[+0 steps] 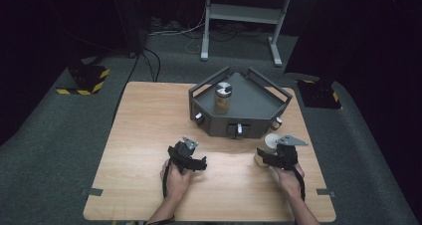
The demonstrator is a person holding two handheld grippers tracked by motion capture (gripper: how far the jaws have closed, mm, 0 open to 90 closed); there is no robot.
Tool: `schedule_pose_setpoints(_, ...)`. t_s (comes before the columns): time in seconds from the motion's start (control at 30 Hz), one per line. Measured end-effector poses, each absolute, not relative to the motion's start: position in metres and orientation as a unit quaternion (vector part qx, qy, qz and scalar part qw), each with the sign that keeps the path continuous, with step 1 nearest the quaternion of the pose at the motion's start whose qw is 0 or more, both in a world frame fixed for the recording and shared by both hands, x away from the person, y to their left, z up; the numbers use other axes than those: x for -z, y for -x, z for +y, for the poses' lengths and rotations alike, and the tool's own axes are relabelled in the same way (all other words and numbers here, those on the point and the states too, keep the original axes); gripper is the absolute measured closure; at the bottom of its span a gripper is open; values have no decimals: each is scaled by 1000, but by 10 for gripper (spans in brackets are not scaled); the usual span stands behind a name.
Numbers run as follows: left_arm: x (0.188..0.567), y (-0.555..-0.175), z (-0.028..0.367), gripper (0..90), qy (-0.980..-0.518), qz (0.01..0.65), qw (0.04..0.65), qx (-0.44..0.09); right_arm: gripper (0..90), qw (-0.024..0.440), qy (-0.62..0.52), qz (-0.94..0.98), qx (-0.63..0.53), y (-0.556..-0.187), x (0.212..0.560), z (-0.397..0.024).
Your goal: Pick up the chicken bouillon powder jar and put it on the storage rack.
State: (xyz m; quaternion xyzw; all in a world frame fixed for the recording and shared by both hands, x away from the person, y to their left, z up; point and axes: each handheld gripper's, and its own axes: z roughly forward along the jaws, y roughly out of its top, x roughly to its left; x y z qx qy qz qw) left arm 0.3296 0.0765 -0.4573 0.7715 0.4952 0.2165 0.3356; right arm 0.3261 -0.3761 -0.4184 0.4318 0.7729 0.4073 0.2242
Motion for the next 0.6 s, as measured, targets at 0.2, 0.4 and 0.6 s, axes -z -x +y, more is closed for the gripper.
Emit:
schedule_pose_setpoints(0.2, 457, -330, 76, 8, -771, 495, 336, -217, 321, 230, -427, 777, -403, -326, 416, -374)
schedule_pose_setpoints(0.4, 457, -330, 76, 7, -772, 495, 335, -216, 324, 232, -426, 779, -399, -326, 414, -374)
schedule_pose_setpoints(0.6, 457, -330, 76, 7, -771, 495, 335, -217, 326, 234, -425, 780, -395, -324, 412, -374)
